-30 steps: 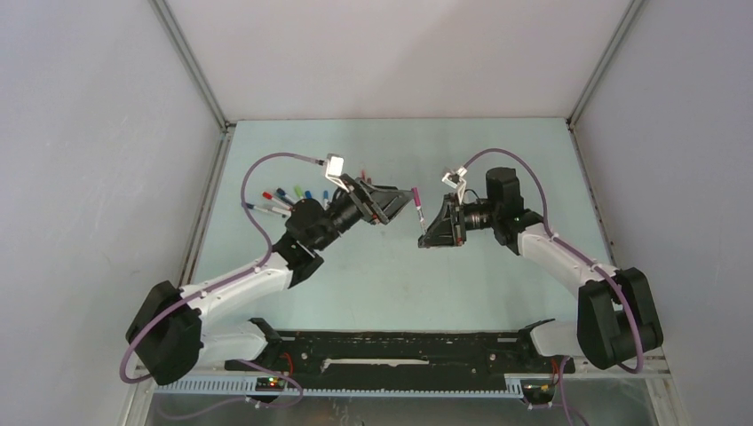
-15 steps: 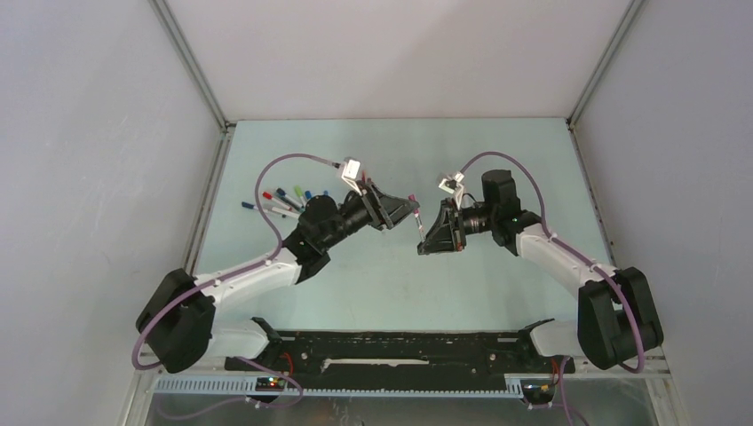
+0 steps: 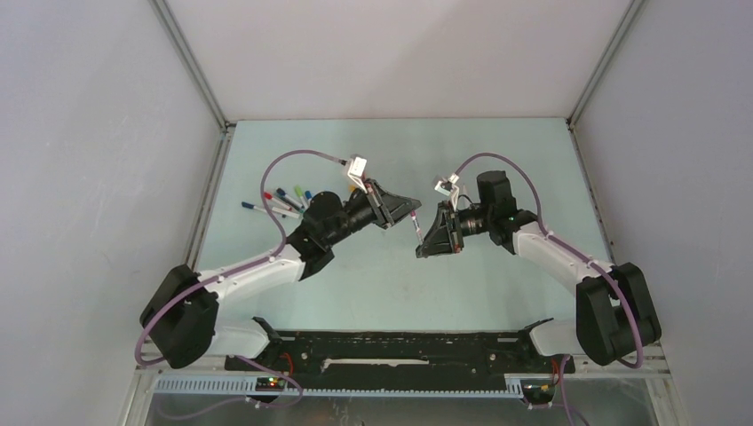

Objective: Open the pen caps
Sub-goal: Open the pen cap from the pen.

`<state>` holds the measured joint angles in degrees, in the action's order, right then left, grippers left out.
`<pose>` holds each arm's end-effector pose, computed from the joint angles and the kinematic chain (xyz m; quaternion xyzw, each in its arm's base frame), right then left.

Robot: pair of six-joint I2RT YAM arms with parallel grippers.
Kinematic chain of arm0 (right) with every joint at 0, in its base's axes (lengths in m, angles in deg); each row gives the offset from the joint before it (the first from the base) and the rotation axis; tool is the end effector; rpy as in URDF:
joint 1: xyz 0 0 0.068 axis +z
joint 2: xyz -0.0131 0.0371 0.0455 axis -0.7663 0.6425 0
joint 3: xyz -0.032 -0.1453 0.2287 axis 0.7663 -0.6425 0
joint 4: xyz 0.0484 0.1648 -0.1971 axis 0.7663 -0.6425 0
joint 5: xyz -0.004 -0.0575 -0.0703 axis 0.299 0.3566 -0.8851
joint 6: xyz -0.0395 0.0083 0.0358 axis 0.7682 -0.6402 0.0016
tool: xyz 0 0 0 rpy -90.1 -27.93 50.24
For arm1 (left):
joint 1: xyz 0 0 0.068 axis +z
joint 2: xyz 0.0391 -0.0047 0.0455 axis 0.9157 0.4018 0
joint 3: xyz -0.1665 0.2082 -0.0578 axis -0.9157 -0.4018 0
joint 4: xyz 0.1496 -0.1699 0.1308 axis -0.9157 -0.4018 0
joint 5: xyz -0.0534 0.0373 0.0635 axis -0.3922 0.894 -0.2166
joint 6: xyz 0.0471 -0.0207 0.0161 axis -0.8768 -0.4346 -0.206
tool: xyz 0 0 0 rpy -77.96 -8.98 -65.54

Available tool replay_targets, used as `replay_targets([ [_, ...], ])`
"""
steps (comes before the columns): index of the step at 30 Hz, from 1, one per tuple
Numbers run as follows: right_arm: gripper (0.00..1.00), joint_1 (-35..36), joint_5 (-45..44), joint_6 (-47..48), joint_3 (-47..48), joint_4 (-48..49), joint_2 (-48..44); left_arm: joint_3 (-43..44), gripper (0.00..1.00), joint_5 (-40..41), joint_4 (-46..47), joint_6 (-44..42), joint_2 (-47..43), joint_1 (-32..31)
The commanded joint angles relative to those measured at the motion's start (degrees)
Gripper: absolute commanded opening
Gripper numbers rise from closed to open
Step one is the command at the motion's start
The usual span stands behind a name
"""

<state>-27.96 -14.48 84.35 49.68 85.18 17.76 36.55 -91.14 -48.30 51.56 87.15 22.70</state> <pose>0.2372 0.1332 0.2396 -0.3799 0.6547 0.6135 0.2251 0.2086 -0.2101 0.2911 0.0587 0.6826 -0.5743 0.4481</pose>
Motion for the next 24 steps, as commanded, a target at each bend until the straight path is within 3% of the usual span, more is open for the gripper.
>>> replay_targets([
  [1,0.0,0.6,1.0,1.7,2.6,0.1,-0.1,3.2,0.09,-0.9,0.8,-0.6,0.6,-0.3],
  [2,0.0,0.6,1.1,1.8,2.6,0.0,-0.1,3.1,0.03,-0.7,0.8,-0.7,0.5,-0.3],
  [4,0.04,0.5,1.4,1.9,2.8,-0.1,-0.1,3.0,0.0,-0.2,0.7,-1.1,0.0,-0.5],
  [8,0.39,-0.8,2.4,-1.7,3.4,1.3,-1.2,3.2,0.0,0.6,-0.5,-2.2,-0.1,-1.9],
  [9,0.43,-1.3,2.7,-2.9,3.4,2.4,-1.7,3.1,0.0,0.7,-0.3,-2.2,0.1,-2.2],
  [13,0.45,-2.9,3.1,-5.8,3.4,4.5,-2.7,3.1,0.0,1.2,1.1,-2.0,1.8,-3.4],
  [18,0.38,-3.0,2.5,-7.3,3.4,5.3,-2.4,4.2,0.0,1.4,2.3,-1.8,3.6,-4.0],
  [20,0.08,-2.8,2.7,-8.3,3.4,6.1,-2.1,4.1,0.0,2.2,2.3,-2.1,3.3,-4.1],
  [21,0.0,-2.6,2.9,-8.8,3.4,6.7,-1.9,3.9,0.0,2.9,2.2,-2.3,2.9,-4.1],
  [24,0.0,-1.5,4.0,-9.3,3.4,7.2,-1.4,3.6,0.0,7.2,1.8,-5.4,0.6,-4.0],
])
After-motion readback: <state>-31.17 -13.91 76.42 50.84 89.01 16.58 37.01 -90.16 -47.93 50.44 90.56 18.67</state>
